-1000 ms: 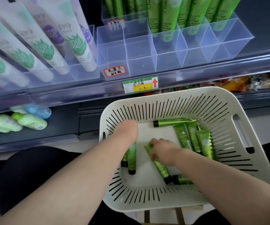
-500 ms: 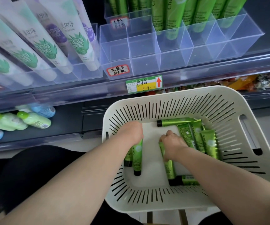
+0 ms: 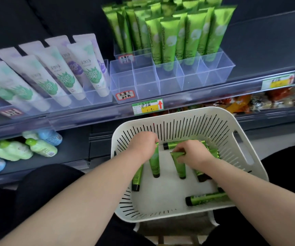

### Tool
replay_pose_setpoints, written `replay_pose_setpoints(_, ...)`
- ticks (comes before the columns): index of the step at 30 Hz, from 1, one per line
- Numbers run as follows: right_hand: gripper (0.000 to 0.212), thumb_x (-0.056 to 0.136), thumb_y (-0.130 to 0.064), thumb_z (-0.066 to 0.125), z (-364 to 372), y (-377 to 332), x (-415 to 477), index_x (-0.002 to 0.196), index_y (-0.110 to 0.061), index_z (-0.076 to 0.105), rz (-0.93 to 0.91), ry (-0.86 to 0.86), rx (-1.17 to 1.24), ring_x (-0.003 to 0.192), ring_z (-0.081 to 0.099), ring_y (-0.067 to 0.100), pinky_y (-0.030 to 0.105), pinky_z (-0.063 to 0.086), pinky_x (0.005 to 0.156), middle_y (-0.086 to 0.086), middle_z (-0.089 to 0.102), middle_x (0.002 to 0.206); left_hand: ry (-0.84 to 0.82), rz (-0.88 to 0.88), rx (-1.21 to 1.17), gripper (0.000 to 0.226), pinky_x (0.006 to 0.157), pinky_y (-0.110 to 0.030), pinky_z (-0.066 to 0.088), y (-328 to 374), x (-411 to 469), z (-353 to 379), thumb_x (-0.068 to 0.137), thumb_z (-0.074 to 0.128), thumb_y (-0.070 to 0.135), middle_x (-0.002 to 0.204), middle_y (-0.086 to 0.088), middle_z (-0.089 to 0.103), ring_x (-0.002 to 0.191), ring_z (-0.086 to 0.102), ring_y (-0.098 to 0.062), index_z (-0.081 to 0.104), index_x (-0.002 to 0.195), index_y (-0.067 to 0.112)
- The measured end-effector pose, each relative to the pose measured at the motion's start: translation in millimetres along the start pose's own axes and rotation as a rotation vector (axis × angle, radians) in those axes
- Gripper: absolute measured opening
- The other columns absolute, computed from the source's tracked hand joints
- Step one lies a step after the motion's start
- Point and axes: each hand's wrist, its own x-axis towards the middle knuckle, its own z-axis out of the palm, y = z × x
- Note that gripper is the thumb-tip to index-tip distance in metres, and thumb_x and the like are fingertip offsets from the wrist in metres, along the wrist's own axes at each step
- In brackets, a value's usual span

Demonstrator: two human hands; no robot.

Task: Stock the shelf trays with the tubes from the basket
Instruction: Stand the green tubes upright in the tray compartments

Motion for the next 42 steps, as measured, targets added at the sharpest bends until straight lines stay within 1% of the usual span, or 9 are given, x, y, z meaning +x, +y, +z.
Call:
replay_pose_setpoints(5,0.028,0.081,-0.020,0.065,-38.9,-11.8,-23.3,0.108,-0.027,0.071,-0.067,0.174,0.015,0.098,0.062,0.017,0.026,0.047,0.085,-0.006,0.070,0.104,0.181,0.098,-0.009,0.019,0.080,-0.029,0.043,21.2,-12.9,-34.7,0.093,0.059,0.017,0.108,-0.002,0.069,0.103,0.060,-0.024,0.070,0.108,0.023)
replay_pose_setpoints(10,0.030,0.080,-0.019,0.065,-88.5,-30.2,-40.8,0.108,-0.031,0.070,-0.121,0.303,-0.001,0.097,0.063,0.018,0.030,0.050,0.081,-0.005,0.070,0.104,0.306,0.172,-0.103,0.019,0.083,-0.032,0.047,40.7,-28.7,-74.9,0.093,0.059,0.018,0.109,0.001,0.069,0.103,0.060,-0.022,0.071,0.107,0.023)
replay_pose_setpoints(14,0.027,0.082,-0.020,0.065,-127.9,-46.1,-52.0,0.106,-0.031,0.069,-0.164,0.463,0.019,0.098,0.062,0.021,0.034,0.051,0.083,-0.005,0.070,0.103,0.463,0.125,-0.194,0.019,0.081,-0.030,0.048,57.5,-37.3,-114.3,0.093,0.058,0.019,0.107,0.003,0.070,0.098,0.062,-0.020,0.070,0.107,0.024)
replay_pose_setpoints(19,0.028,0.085,-0.020,0.061,-172.1,-66.1,-56.0,0.111,-0.031,0.067,-0.232,0.607,0.018,0.104,0.056,0.021,0.036,0.050,0.079,-0.003,0.068,0.105,0.614,0.107,-0.269,0.019,0.080,-0.037,0.052,72.7,-46.4,-164.7,0.094,0.057,0.014,0.106,0.001,0.068,0.095,0.061,-0.021,0.070,0.104,0.023)
replay_pose_setpoints(23,0.028,0.091,-0.019,0.058,-202.1,-86.2,-55.2,0.117,-0.027,0.065,-0.317,0.756,0.005,0.109,0.053,0.023,0.035,0.046,0.088,-0.003,0.065,0.116,0.797,0.105,-0.279,0.024,0.068,-0.028,0.039,72.6,-45.7,-200.3,0.097,0.051,0.011,0.106,0.001,0.067,0.087,0.053,-0.016,0.071,0.105,0.024)
replay_pose_setpoints(28,0.026,0.092,-0.021,0.058,-220.0,-107.3,-39.3,0.116,-0.028,0.064,-0.383,0.884,0.048,0.105,0.051,0.023,0.033,0.043,0.080,-0.004,0.065,0.107,0.969,0.067,-0.287,0.027,0.074,-0.021,0.033,68.3,-33.0,-229.3,0.097,0.049,0.008,0.113,-0.001,0.067,0.094,0.051,-0.012,0.071,0.109,0.020)
replay_pose_setpoints(33,0.025,0.093,-0.018,0.056,-221.5,-116.3,-15.2,0.116,-0.027,0.062,-0.420,0.885,0.042,0.100,0.049,0.021,0.035,0.044,0.079,-0.005,0.062,0.100,0.986,0.037,-0.246,0.029,0.072,-0.026,0.038,66.2,-8.6,-239.2,0.096,0.049,0.004,0.113,-0.004,0.066,0.100,0.057,-0.020,0.069,0.112,0.017)
replay_pose_setpoints(38,0.025,0.093,-0.019,0.056,-223.9,-112.1,9.4,0.115,-0.029,0.062,-0.413,0.862,0.057,0.094,0.044,0.017,0.036,0.044,0.077,-0.008,0.057,0.095,0.920,0.021,-0.193,0.031,0.073,-0.031,0.048,63.6,26.0,-249.6,0.095,0.050,0.002,0.112,-0.004,0.065,0.097,0.059,-0.022,0.068,0.114,0.019)
replay_pose_setpoints(42,0.026,0.092,-0.017,0.057,-226.7,-106.9,23.3,0.115,-0.028,0.063,-0.403,0.841,0.062,0.092,0.045,0.019,0.033,0.042,0.074,-0.004,0.062,0.097,0.845,-0.016,-0.155,0.036,0.072,-0.030,0.048,60.1,54.5,-253.3,0.093,0.049,-0.002,0.115,-0.006,0.066,0.098,0.062,-0.025,0.068,0.116,0.019)
